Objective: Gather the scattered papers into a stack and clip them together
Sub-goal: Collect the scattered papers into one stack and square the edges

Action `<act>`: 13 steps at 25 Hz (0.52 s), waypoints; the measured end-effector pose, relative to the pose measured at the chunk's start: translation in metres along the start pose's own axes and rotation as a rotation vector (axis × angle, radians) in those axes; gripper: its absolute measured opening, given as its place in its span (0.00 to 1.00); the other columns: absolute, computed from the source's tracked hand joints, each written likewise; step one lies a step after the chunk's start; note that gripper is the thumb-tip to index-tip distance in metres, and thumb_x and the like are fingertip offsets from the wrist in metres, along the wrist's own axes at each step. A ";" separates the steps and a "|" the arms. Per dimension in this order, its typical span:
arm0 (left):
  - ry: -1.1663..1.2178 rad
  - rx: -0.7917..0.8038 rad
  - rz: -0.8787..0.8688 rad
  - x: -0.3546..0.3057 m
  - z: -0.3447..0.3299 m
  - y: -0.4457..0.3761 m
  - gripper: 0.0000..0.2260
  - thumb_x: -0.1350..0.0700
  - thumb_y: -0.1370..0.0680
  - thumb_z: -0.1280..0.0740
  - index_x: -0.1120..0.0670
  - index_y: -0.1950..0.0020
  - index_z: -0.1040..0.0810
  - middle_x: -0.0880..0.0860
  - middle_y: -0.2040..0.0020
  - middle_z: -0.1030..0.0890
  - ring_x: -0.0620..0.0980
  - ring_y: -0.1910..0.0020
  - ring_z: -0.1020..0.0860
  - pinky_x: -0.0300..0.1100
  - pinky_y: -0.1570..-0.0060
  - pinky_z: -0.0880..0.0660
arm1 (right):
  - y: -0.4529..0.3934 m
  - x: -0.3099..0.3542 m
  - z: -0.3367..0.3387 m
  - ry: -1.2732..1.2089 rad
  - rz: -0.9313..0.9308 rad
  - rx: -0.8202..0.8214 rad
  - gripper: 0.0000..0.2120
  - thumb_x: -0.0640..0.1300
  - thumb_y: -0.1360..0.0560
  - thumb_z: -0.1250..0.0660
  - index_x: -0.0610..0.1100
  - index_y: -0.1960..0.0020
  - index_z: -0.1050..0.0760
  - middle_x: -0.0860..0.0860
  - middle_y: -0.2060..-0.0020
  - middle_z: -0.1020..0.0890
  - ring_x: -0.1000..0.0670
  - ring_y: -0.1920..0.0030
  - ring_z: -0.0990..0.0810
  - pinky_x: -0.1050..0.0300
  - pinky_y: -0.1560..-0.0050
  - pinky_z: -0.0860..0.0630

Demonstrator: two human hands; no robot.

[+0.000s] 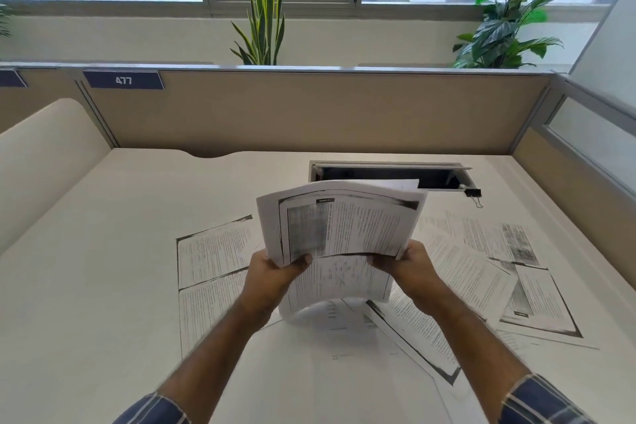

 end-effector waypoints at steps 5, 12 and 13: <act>0.000 -0.057 0.056 0.021 -0.009 0.005 0.11 0.58 0.24 0.26 0.49 0.42 0.16 0.51 0.47 0.13 0.50 0.46 0.16 0.44 0.49 0.18 | -0.001 -0.017 -0.003 0.048 -0.029 -0.026 0.16 0.32 0.27 0.28 0.54 0.55 0.17 0.54 0.56 0.13 0.55 0.52 0.15 0.62 0.55 0.18; -0.006 -0.108 0.095 0.027 -0.032 0.002 0.10 0.49 0.19 0.34 0.47 0.40 0.20 0.47 0.49 0.13 0.45 0.51 0.14 0.37 0.59 0.18 | -0.014 -0.029 0.009 0.068 -0.056 -0.114 0.13 0.38 0.25 0.29 0.54 0.46 0.23 0.54 0.52 0.14 0.53 0.51 0.15 0.61 0.60 0.18; 0.008 -0.146 0.127 0.030 -0.036 -0.001 0.11 0.49 0.19 0.35 0.48 0.38 0.21 0.47 0.48 0.13 0.45 0.51 0.15 0.37 0.58 0.18 | -0.017 -0.031 0.010 0.111 -0.067 -0.131 0.13 0.38 0.25 0.29 0.54 0.46 0.24 0.54 0.51 0.15 0.53 0.51 0.15 0.60 0.59 0.18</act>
Point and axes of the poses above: each hand's wrist, its own y-axis away from the middle knuckle, its own z-axis out of the back of the hand, x = y × z, the point moved 7 cm from there along -y, towards the middle knuckle
